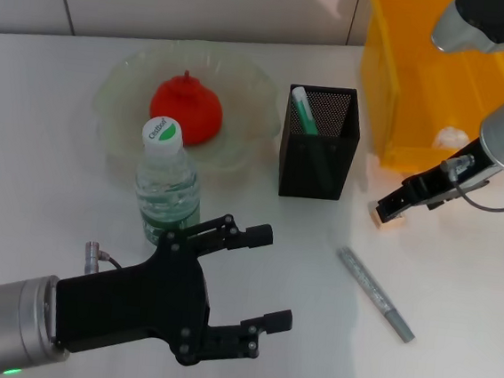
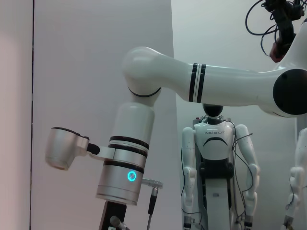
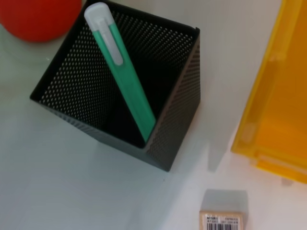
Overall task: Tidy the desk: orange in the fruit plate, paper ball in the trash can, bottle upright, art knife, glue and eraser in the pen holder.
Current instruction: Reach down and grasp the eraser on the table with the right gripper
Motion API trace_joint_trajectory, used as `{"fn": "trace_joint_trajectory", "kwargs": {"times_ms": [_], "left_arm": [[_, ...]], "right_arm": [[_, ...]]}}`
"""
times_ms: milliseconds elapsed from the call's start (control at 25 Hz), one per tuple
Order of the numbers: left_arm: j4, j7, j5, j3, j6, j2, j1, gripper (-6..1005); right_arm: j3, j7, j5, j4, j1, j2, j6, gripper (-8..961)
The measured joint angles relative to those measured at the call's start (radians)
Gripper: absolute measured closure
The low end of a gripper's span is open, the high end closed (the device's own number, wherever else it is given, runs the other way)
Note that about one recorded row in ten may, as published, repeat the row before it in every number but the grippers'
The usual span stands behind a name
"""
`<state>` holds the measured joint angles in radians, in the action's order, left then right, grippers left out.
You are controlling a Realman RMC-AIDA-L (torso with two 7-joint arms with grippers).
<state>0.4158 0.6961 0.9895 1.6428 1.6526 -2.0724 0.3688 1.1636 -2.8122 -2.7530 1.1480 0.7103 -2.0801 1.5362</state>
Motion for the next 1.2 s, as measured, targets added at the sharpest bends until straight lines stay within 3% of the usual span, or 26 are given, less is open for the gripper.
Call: {"fn": "trace_joint_trajectory", "kwargs": {"times_ms": [800, 1200], "left_arm": [[0.000, 0.000, -0.004, 0.007, 0.007, 0.000, -0.010, 214], [0.000, 0.000, 0.001, 0.009, 0.014, 0.000, -0.013, 214]], "right_arm": [[0.043, -0.009, -0.025, -0.197, 0.078, -0.002, -0.148, 179], [0.048, -0.009, -0.025, -0.218, 0.081, -0.002, -0.160, 196]]}}
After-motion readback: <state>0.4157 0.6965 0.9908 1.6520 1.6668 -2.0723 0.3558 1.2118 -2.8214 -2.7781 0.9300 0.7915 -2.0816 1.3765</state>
